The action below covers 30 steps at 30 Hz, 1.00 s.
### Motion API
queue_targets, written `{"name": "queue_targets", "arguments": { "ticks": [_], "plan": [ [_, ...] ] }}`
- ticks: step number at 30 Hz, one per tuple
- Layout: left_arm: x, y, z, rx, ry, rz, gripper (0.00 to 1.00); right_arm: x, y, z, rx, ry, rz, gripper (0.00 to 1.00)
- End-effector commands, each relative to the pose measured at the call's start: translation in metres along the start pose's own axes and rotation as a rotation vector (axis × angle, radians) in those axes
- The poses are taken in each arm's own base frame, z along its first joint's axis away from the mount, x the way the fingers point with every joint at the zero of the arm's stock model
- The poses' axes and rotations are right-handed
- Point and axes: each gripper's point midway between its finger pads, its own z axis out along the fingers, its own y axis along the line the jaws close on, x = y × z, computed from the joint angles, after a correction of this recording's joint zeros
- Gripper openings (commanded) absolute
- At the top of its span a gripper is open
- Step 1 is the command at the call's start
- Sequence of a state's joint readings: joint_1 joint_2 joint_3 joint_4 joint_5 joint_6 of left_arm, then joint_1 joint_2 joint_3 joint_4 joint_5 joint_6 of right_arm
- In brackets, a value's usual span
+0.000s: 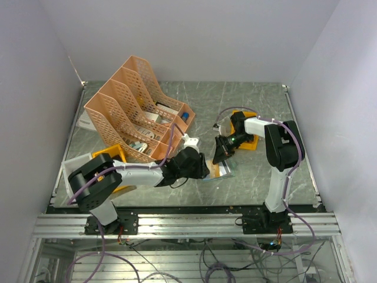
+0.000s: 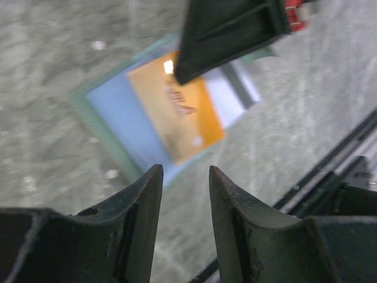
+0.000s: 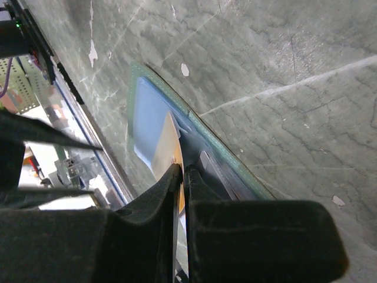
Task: Put the credit cards into the card holder
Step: Insert the credit card into the card holder.
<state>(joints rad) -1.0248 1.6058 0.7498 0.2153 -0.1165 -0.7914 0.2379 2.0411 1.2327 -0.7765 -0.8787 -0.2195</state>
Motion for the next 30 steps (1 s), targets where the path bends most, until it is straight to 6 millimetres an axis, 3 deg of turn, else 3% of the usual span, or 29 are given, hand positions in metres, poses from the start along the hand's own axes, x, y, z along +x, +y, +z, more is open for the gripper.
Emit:
{"name": "queue_targets", "arguments": {
  "ticks": [1, 6, 12, 19, 30],
  "plan": [
    [-0.023, -0.058, 0.003, 0.139, -0.097, -0.079, 0.48, -0.005, -0.014, 0.006, 0.046, 0.001, -0.034, 0.06],
    [-0.018, -0.080, 0.034, 0.114, -0.112, -0.160, 0.47, -0.005, -0.013, 0.006, 0.045, 0.001, -0.035, 0.06],
    [-0.012, -0.074, 0.065, -0.043, -0.111, -0.174, 0.39, -0.005, -0.012, 0.005, 0.042, 0.002, -0.037, 0.07],
    [-0.012, -0.056, 0.075, -0.233, -0.133, -0.143, 0.36, -0.005, -0.011, 0.006, 0.035, -0.002, -0.036, 0.07],
    [-0.008, -0.041, 0.087, -0.385, -0.165, -0.103, 0.36, -0.003, -0.011, 0.007, 0.030, 0.002, -0.032, 0.08]
  ]
}}
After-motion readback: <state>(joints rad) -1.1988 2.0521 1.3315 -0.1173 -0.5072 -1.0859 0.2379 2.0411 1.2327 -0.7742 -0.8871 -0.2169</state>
